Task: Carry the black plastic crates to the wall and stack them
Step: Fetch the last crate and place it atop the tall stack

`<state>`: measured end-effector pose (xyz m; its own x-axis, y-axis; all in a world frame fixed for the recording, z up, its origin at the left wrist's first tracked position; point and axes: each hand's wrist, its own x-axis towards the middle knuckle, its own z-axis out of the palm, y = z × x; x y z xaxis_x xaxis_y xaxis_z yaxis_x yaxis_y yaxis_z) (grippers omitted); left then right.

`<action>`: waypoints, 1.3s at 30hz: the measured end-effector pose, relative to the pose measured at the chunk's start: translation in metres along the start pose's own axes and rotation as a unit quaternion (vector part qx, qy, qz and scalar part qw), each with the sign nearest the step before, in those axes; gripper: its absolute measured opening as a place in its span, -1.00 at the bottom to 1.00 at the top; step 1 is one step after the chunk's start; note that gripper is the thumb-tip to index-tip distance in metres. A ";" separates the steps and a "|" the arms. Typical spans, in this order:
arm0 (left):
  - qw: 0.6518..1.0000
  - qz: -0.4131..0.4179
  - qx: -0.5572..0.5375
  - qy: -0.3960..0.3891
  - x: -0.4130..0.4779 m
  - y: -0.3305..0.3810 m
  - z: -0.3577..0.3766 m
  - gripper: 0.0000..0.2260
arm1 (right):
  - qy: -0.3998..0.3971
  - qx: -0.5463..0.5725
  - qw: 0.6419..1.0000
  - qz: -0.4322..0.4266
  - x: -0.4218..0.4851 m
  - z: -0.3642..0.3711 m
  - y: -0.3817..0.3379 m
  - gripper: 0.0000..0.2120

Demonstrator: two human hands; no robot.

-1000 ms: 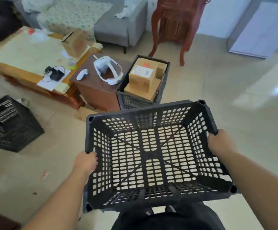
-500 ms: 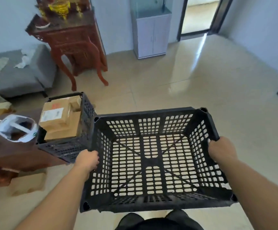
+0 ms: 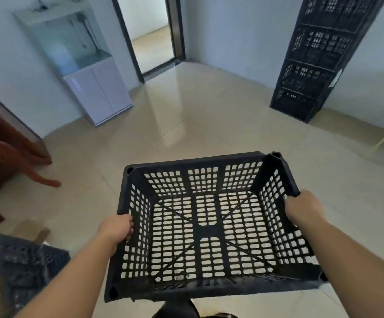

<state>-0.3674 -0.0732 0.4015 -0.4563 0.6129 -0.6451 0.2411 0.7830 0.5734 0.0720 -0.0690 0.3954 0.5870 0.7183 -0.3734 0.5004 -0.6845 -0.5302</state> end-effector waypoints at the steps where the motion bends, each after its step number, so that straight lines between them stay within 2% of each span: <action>1: 1.000 0.007 0.008 -0.008 0.010 0.019 0.011 -0.74 | 0.007 0.002 1.000 0.011 0.013 -0.004 0.000 -0.73; 11: 0.980 0.098 0.130 -0.115 0.125 0.229 0.126 -0.74 | 0.105 0.023 0.984 0.140 0.131 -0.033 -0.033 -0.68; 21: 0.938 0.192 0.218 -0.186 0.173 0.421 0.253 -0.73 | 0.159 0.085 0.954 0.239 0.240 -0.079 -0.048 -0.73; 30: 0.925 0.232 0.236 -0.189 0.174 0.572 0.380 -0.75 | 0.149 0.133 0.948 0.247 0.401 -0.150 -0.066 -0.76; 39: 0.936 0.222 0.196 -0.191 0.201 0.704 0.456 -0.74 | 0.153 0.109 0.961 0.205 0.561 -0.218 -0.132 -0.76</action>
<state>0.1011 0.6498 0.4454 0.0847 0.8210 -0.5646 0.6647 0.3756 0.6459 0.4742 0.3974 0.4213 0.8823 0.3009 -0.3618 0.0617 -0.8361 -0.5451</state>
